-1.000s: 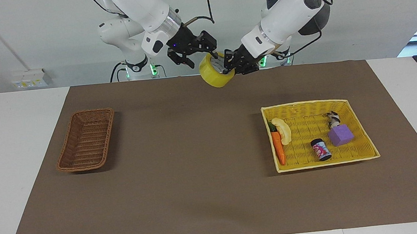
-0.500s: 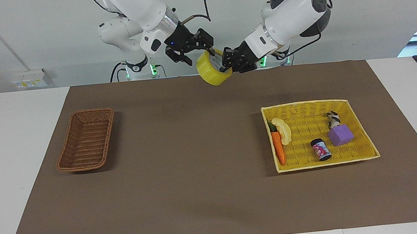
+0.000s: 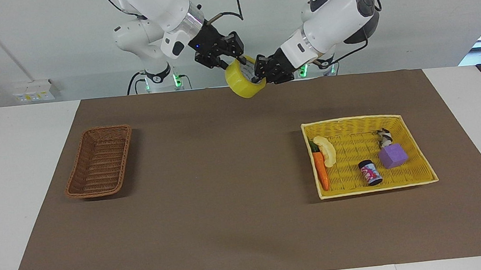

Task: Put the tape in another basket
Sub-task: 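Grasp the tape with the right gripper and open the left gripper, then carry the tape to the wicker basket while the left gripper withdraws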

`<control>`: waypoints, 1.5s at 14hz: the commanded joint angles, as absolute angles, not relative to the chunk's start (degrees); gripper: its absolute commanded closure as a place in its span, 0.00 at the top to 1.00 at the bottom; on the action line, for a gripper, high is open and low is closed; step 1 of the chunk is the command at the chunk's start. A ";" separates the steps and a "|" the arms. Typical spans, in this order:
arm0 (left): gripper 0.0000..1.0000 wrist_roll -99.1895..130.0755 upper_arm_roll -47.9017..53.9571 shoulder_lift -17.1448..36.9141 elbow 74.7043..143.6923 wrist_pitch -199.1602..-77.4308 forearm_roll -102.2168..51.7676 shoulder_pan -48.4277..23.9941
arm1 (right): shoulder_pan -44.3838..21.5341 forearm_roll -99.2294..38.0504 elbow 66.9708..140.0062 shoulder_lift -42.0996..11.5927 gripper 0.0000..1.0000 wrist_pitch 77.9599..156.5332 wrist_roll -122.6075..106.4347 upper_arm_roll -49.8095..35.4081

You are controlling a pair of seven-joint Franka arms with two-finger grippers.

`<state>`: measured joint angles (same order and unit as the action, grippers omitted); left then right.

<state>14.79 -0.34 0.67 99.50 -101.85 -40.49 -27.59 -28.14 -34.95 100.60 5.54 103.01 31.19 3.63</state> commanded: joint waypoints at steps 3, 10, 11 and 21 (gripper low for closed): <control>0.09 16.08 -1.05 -1.32 99.76 -102.04 -42.45 -27.51 | -28.04 -34.54 102.57 6.06 0.00 103.36 34.62 3.52; 1.00 22.59 -2.89 -4.48 97.82 -101.16 -40.08 -26.90 | -27.95 -33.84 101.16 5.19 0.00 103.27 34.63 3.60; 1.00 22.59 -3.34 -4.66 97.82 -101.16 -40.08 -26.02 | -27.17 -33.23 101.34 5.10 0.00 103.18 33.93 3.60; 1.00 17.25 -3.60 -4.57 96.68 -98.18 -17.95 -16.45 | -1.00 -19.25 104.40 3.69 0.00 100.63 8.04 3.78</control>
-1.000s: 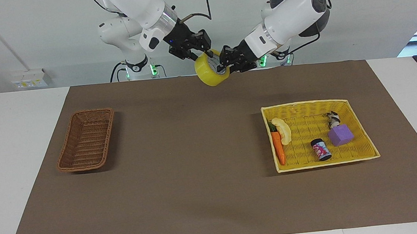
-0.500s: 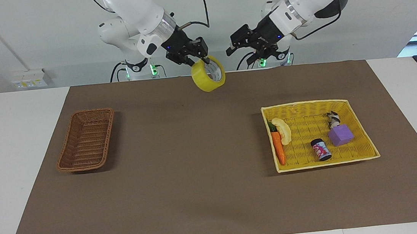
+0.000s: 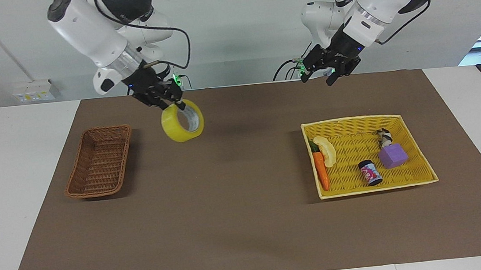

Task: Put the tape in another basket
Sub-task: 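Carry the tape to the wicker basket while the left gripper withdraws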

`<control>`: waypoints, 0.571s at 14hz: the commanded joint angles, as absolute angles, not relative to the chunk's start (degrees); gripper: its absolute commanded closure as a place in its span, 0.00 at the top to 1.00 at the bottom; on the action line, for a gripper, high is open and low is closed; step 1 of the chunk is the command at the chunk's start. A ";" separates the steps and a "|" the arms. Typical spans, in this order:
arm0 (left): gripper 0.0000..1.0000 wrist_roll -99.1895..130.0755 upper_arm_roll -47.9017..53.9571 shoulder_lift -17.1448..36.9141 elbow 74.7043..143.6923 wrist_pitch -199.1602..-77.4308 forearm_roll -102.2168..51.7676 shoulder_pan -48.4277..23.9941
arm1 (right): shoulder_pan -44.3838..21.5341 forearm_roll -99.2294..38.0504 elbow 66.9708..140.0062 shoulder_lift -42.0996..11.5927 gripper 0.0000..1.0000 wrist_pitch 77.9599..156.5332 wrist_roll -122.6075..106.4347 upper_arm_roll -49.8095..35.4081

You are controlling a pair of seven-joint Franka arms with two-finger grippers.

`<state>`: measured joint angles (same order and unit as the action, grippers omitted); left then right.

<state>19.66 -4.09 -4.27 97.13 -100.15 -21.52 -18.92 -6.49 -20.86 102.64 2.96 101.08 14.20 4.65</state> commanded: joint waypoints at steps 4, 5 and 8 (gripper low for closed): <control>1.00 8.45 -3.60 -4.57 96.68 -94.75 -9.95 -9.51 | 12.01 -18.63 110.28 2.73 0.00 100.46 -8.74 3.87; 1.00 7.65 -3.60 -4.57 96.59 -93.96 -8.45 -8.01 | 14.74 -18.63 112.04 2.03 0.00 100.72 -12.01 3.87; 1.00 5.38 -3.78 -4.57 96.59 -91.85 -4.49 -4.14 | 17.75 -14.70 115.39 1.14 0.00 102.65 -16.26 3.87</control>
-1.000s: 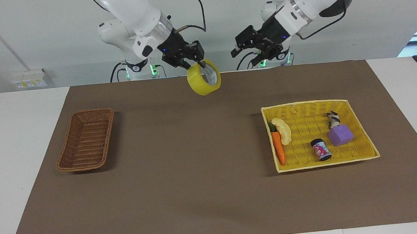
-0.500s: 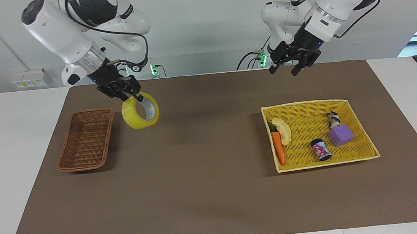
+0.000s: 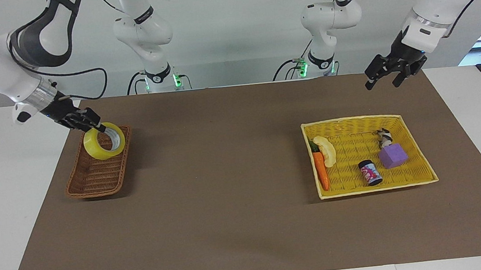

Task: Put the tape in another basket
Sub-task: 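Carry the tape to the wicker basket while the left gripper withdraws, then lower the tape into the wicker basket and open the right gripper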

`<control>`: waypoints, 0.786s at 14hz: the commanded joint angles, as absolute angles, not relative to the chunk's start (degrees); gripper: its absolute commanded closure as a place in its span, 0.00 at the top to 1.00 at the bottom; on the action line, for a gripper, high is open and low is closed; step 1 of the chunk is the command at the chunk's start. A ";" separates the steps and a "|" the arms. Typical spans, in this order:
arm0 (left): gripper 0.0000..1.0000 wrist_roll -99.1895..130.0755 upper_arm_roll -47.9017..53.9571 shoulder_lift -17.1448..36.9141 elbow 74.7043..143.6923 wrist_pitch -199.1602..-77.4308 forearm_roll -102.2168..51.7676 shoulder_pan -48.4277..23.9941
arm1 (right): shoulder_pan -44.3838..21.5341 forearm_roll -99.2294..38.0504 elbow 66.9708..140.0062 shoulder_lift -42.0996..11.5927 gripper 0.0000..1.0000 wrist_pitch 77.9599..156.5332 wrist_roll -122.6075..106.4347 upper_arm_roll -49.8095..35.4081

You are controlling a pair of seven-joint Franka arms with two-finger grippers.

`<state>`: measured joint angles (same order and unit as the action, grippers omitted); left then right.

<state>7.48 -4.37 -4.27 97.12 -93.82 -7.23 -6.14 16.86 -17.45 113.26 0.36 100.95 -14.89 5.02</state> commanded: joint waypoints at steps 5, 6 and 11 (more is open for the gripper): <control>1.00 -5.17 -3.60 -4.31 94.93 -88.43 1.40 -3.08 | 21.26 -13.54 116.71 -1.75 0.00 105.29 -21.78 3.78; 1.00 -5.27 -3.60 -3.61 92.92 -86.33 1.41 -3.08 | 21.53 -13.54 116.98 -2.45 0.00 107.12 -22.84 3.87; 1.00 -5.36 -3.52 1.58 83.94 -78.92 1.23 -3.08 | 21.97 -13.45 119.09 -3.07 0.00 109.69 -23.20 3.78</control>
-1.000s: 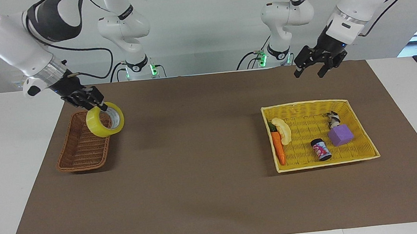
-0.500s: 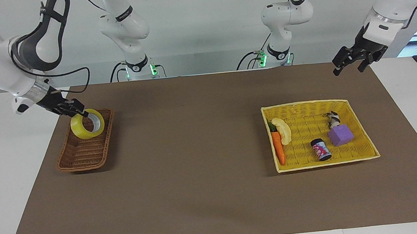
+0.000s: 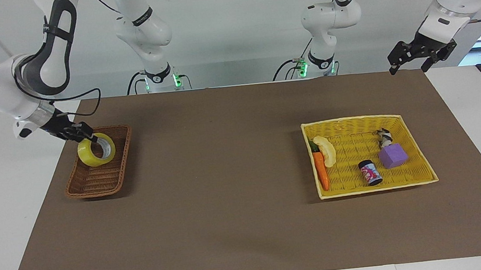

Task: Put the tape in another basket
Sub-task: 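Lower the tape into the wicker basket and open the right gripper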

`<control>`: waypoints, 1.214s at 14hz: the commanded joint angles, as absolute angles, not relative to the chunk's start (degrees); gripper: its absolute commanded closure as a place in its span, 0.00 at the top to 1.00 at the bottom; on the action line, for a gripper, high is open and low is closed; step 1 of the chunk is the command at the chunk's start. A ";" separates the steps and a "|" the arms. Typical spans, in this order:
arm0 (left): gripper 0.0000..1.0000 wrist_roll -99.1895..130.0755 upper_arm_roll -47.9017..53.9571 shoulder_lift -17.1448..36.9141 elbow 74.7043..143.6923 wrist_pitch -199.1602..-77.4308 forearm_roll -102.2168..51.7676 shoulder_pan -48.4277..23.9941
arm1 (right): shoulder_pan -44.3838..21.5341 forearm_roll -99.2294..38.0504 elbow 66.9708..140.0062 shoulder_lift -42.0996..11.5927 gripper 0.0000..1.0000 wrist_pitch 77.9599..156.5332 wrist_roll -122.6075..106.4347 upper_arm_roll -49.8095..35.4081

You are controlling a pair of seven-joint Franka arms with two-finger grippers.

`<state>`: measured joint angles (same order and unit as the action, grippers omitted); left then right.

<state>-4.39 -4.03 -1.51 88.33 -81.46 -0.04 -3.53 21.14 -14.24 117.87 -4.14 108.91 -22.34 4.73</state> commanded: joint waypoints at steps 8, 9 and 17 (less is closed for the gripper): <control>1.00 -6.15 -3.52 0.79 85.17 -79.89 0.62 -2.99 | 22.15 -13.45 119.28 -4.65 1.00 112.33 -24.08 3.78; 1.00 -6.15 -3.60 0.79 85.17 -79.89 0.62 -2.99 | 21.80 -13.45 118.05 -4.66 1.00 112.32 -23.99 3.78; 1.00 -6.15 -3.60 0.79 85.17 -79.89 0.70 -2.99 | 11.44 -7.22 107.41 -3.52 1.00 111.63 -13.04 3.69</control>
